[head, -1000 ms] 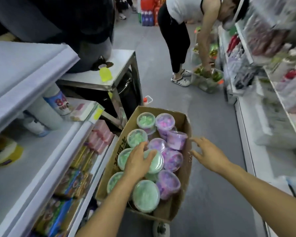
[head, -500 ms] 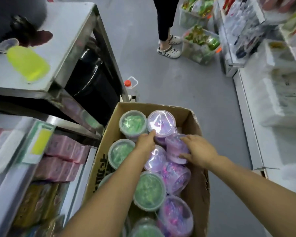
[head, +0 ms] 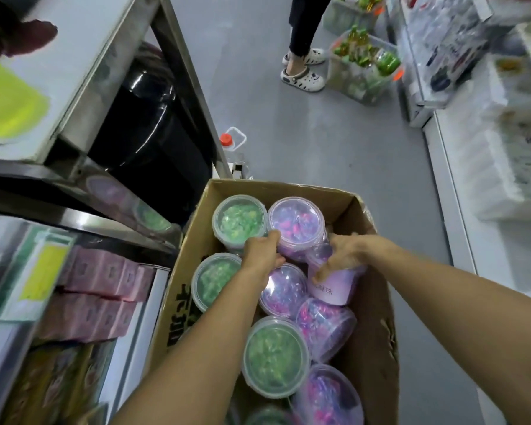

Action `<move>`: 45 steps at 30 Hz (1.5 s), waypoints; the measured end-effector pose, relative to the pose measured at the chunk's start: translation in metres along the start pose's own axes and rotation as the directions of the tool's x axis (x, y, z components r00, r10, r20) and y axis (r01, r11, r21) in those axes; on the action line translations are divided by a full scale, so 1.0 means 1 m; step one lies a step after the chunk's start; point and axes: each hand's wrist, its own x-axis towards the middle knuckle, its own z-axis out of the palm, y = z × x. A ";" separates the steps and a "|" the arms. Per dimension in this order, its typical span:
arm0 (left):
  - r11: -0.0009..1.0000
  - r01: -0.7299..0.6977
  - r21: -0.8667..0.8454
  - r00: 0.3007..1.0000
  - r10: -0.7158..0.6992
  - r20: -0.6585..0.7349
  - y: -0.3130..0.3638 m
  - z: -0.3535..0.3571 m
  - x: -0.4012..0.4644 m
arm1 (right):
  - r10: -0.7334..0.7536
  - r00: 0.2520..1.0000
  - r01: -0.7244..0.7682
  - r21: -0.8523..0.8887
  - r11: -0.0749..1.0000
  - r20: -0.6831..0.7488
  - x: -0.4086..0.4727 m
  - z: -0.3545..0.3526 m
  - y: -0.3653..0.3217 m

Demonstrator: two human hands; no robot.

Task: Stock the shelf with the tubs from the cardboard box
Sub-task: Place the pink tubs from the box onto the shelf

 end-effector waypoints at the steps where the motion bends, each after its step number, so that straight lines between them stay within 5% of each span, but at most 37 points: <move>1: 1.000 -0.013 0.000 1.000 0.013 0.001 0.001 0.000 -0.003 | 0.012 1.000 -0.012 -0.050 0.999 -0.003 -0.002 0.001 -0.001; 8: 0.996 -0.042 -0.079 0.999 0.041 -0.024 0.007 -0.020 -0.046 | -0.110 0.987 0.091 -0.150 0.984 -0.121 -0.042 0.013 -0.007; 19: 0.914 -0.149 -0.377 0.978 0.081 -0.190 -0.004 -0.096 -0.193 | -0.342 0.925 0.355 0.053 0.933 -0.163 -0.177 -0.005 -0.024; 33: 0.820 -0.347 -0.455 0.918 0.197 -0.345 -0.100 -0.158 -0.469 | -0.742 0.634 0.742 -0.097 0.663 -0.216 -0.391 0.064 -0.043; 45: 0.675 -0.524 -0.519 0.786 0.150 -0.600 -0.211 -0.247 -0.674 | -0.933 0.360 0.904 -0.240 0.353 -0.016 -0.572 0.158 -0.143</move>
